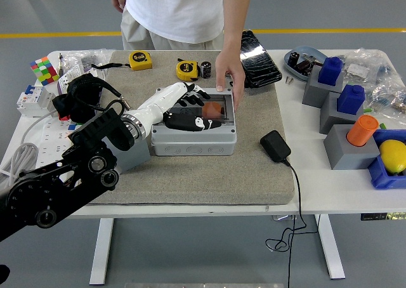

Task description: Fetch the battery,place it into the box,close the lid of the box

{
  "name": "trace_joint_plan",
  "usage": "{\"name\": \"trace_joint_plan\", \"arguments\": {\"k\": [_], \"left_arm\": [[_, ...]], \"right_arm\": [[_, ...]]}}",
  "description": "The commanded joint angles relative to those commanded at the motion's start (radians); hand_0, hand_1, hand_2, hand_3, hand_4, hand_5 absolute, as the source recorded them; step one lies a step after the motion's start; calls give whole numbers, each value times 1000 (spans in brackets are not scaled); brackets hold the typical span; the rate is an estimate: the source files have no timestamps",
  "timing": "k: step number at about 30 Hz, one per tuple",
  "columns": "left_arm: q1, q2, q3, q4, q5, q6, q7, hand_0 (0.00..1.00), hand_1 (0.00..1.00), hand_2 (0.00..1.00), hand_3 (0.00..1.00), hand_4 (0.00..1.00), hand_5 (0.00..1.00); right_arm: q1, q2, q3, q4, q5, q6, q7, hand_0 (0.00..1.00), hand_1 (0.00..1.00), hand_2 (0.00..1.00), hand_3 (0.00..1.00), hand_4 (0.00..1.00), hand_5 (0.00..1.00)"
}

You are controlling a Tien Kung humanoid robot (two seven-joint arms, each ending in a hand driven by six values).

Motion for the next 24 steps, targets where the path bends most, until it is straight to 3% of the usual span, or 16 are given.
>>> {"name": "trace_joint_plan", "arguments": {"k": [4,11,16,24], "left_arm": [[51,-9,-93,-40,-19,47,-53,624,710,689,706,998,548],[170,-55,-284,-57,-210,202,-249,623,707,690,712,998,541],[254,-82,-413,-72,-329,243,-366,611,710,690,711,998,531],[328,-92,-578,-72,-336,250,-389,624,711,687,703,998,534]], "right_arm": [[1,1,-1,-1,1,1,0,623,641,664,567,990,515],[7,0,-9,-9,13,1,-1,623,641,664,567,990,515],[16,-4,-12,-14,21,0,-1,623,642,663,567,990,515],[34,-15,-16,-14,19,-1,0,623,642,663,567,989,516]]}}
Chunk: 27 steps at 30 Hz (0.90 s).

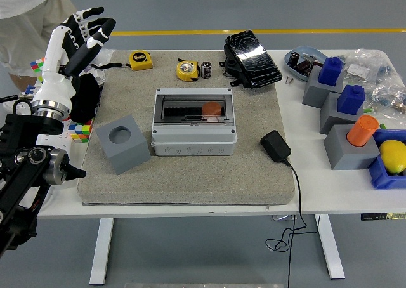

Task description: Fetch the battery,place it into the box,close the lid of the box

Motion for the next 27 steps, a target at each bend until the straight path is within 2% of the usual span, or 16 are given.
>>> {"name": "trace_joint_plan", "arguments": {"k": [8,13,27], "left_arm": [[39,14,-76,-8,-7,0,-12,625,710,686,702,998,537],[44,12,-82,-4,-5,1,-15,626,709,685,701,998,536],[59,-4,-92,-12,2,-2,-13,627,705,678,698,994,515]], "right_arm": [[20,9,-20,0,-2,1,-2,623,642,663,567,989,517],[16,19,-27,1,-5,-2,-3,621,641,664,566,988,516],[-2,2,-22,0,-4,-3,-9,622,642,663,566,986,515]]}}
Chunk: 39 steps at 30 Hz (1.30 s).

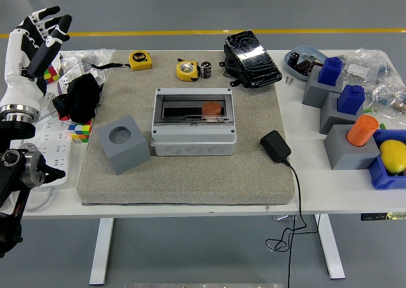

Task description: Fetch the battery,place it into the box,close the lid of the box

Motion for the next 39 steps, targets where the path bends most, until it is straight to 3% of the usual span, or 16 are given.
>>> {"name": "trace_joint_plan", "arguments": {"k": [10,39], "left_arm": [[7,-9,-2,-1,13,-11,18,627,705,679,698,993,515],[4,-20,-25,-3,29,-29,45,630,705,678,699,992,519]], "right_arm": [[-14,16,23,0,-4,0,-2,625,642,663,566,984,516],[-13,13,33,-2,-6,-1,-6,624,642,664,566,981,520]]}}
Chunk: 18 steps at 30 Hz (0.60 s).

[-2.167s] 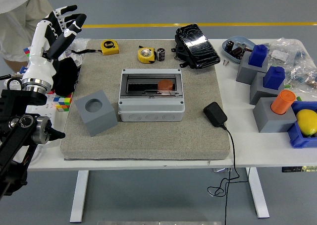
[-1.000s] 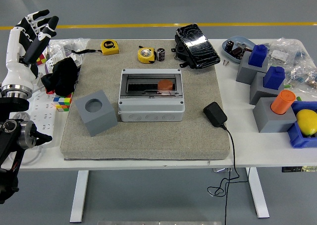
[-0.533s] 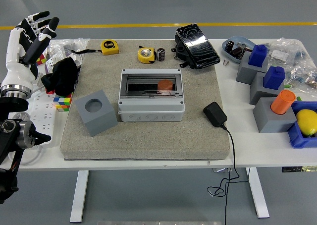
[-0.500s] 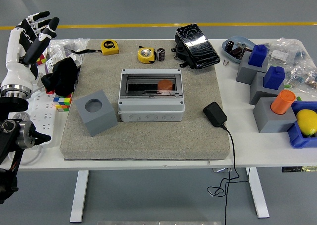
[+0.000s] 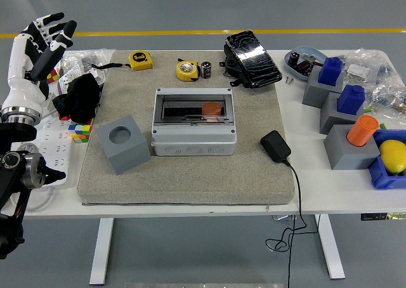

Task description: Fetch the battery,place it into the box,close the lid of the box

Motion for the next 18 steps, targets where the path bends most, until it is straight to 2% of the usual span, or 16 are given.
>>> {"name": "trace_joint_plan", "arguments": {"k": [18], "left_arm": [[-2,-4,-7,0,3,-1,2,630,705,678,701,995,523]], "right_arm": [[0,2,-1,-1,2,-1,-1,623,642,665,566,981,521]]}}
